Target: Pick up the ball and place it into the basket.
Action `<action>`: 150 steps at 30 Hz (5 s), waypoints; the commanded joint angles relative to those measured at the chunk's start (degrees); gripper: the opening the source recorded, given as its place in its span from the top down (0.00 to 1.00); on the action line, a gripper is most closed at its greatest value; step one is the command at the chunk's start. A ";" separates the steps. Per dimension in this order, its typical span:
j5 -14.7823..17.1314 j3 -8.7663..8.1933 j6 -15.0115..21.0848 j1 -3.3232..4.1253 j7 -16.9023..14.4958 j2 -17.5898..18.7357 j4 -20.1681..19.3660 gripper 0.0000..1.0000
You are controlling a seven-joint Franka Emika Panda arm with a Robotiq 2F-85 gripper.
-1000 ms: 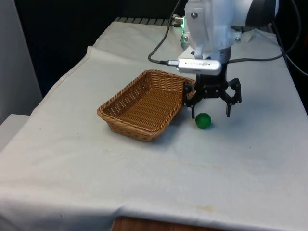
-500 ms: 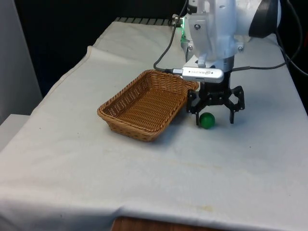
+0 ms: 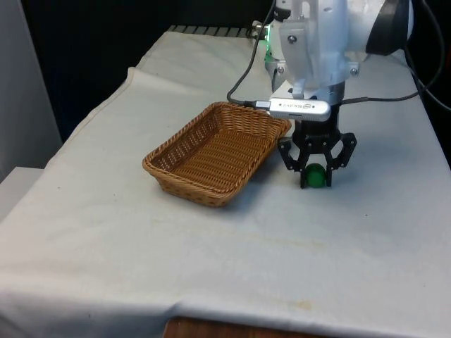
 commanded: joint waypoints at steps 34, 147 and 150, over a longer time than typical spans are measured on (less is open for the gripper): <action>-4.41 -3.27 -5.27 0.63 0.69 -15.58 -7.85 1.00; 0.97 -14.21 2.29 -0.17 -12.38 -11.29 -15.07 0.00; 1.66 -13.52 2.46 -0.80 -13.01 -11.52 -14.90 0.00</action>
